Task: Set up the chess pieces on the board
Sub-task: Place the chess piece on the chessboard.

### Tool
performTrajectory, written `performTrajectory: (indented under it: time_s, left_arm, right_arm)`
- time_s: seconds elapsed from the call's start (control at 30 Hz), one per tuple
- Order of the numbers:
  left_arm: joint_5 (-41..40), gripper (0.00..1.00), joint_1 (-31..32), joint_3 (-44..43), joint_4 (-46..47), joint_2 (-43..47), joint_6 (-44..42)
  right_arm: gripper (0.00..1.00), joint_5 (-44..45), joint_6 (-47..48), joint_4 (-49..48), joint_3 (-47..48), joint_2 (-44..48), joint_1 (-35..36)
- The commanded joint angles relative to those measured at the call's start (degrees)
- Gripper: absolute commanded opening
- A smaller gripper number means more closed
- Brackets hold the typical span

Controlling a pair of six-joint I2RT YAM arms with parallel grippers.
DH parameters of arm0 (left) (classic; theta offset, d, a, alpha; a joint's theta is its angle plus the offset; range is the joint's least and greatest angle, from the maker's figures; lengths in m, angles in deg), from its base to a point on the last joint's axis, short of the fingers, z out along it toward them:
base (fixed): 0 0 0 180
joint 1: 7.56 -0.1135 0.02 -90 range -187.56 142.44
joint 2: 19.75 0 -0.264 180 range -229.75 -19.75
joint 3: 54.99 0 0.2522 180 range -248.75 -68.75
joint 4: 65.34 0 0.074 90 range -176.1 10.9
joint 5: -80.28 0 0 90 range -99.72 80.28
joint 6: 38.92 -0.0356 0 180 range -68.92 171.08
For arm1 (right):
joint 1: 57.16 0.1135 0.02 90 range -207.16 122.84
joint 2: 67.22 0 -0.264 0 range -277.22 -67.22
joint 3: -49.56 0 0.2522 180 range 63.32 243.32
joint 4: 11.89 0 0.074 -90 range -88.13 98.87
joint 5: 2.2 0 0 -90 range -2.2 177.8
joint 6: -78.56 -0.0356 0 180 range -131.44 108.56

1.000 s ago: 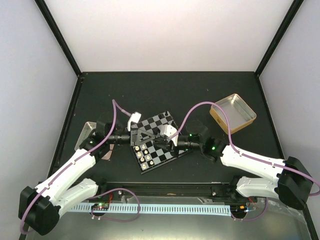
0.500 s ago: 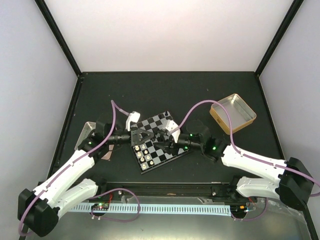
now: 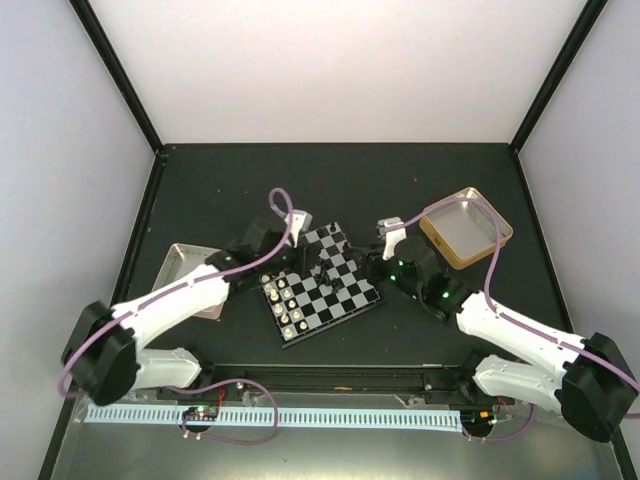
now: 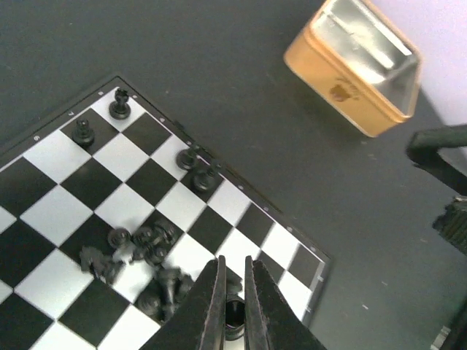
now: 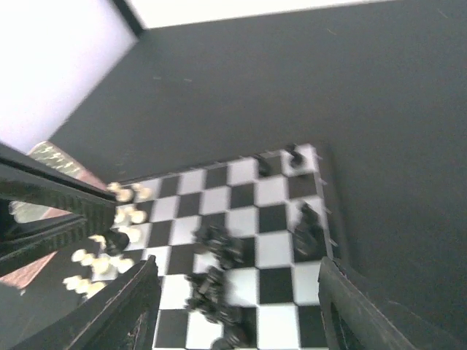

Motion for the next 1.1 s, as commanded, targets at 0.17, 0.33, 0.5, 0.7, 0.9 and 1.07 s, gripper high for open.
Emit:
performTrajectory:
  time_s: [0.17,0.33,0.5,0.7,0.9,1.07]
  left_arm:
    - [-21.4,0.02,3.4,-15.2,3.0,-22.3,-1.1]
    - [-22.7,0.02,3.4,-18.9,4.9,-30.3,-0.3]
    - [-23.1,0.02,3.5,-19.2,8.0,-34.4,-0.1]
    - [-23.6,0.01,3.5,-18.7,10.8,-37.4,-1.0]
    - [-25.2,0.02,3.4,-19.0,11.8,-39.7,-0.9]
    - [-26.3,0.02,3.4,-19.0,12.7,-40.8,-1.8]
  right_arm:
    - [0.6,2.9,-17.0,4.5,-6.8,2.0,-7.9]
    - [0.6,3.1,-16.4,4.6,-8.0,3.4,-8.1]
    - [0.6,3.1,-15.2,5.1,-8.0,3.1,-8.3]
    - [0.6,1.7,-14.2,5.0,-6.9,1.3,-8.4]
    - [0.6,0.5,-14.0,5.0,-6.1,-0.1,-8.4]
    - [0.6,0.2,-14.1,4.9,-6.1,-0.3,-8.5]
